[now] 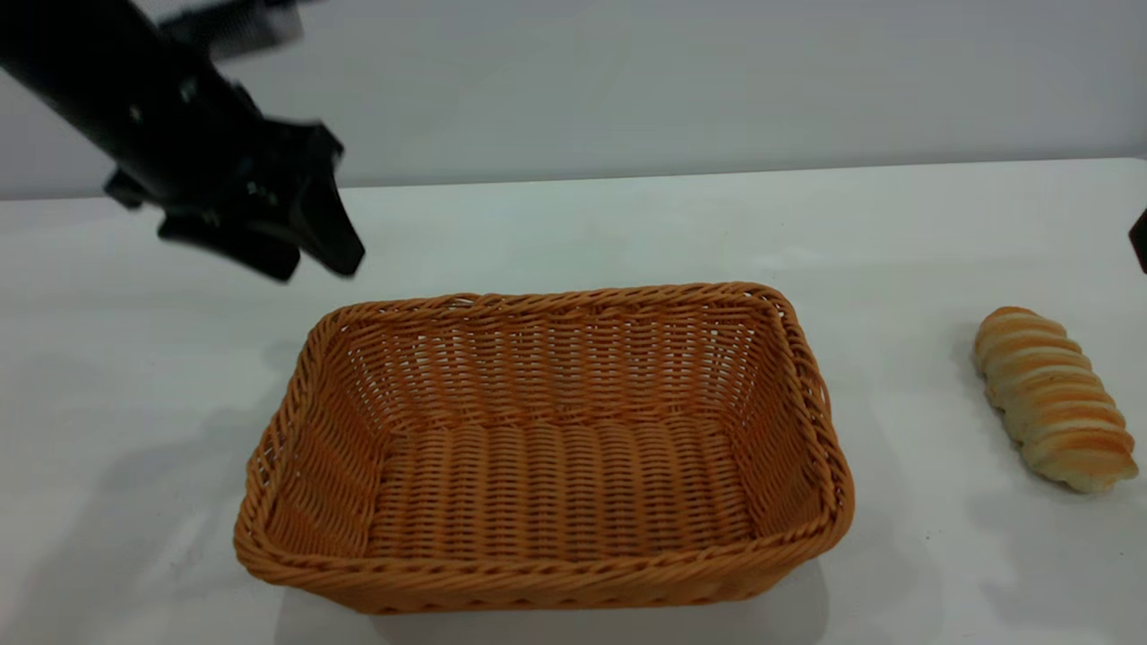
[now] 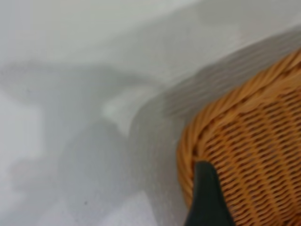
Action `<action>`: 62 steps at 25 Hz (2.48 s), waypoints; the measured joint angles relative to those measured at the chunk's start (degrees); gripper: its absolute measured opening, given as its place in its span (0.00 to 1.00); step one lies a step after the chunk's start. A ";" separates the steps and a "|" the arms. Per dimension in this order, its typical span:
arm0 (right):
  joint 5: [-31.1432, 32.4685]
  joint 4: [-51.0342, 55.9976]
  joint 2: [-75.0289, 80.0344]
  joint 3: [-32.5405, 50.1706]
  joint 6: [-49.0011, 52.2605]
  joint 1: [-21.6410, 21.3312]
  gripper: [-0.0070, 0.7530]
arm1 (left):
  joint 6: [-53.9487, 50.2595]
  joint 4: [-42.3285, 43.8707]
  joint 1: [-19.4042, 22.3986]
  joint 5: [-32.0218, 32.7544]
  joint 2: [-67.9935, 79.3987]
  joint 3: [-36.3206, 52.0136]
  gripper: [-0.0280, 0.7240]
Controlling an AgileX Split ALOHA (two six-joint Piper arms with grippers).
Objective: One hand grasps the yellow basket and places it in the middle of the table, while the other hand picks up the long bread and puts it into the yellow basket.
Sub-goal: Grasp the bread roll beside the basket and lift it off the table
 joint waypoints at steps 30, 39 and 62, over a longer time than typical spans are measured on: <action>11.39 2.41 39.49 -27.19 6.47 -1.46 0.79 | -0.10 -4.50 0.00 8.27 -24.25 0.05 0.75; 13.04 0.79 43.98 -30.94 6.42 -4.39 0.79 | 0.18 -4.89 0.00 10.33 -27.20 0.05 0.75; 11.05 -0.24 50.60 -32.20 6.19 -6.01 0.60 | 0.31 -4.89 0.00 13.07 -28.44 0.46 0.75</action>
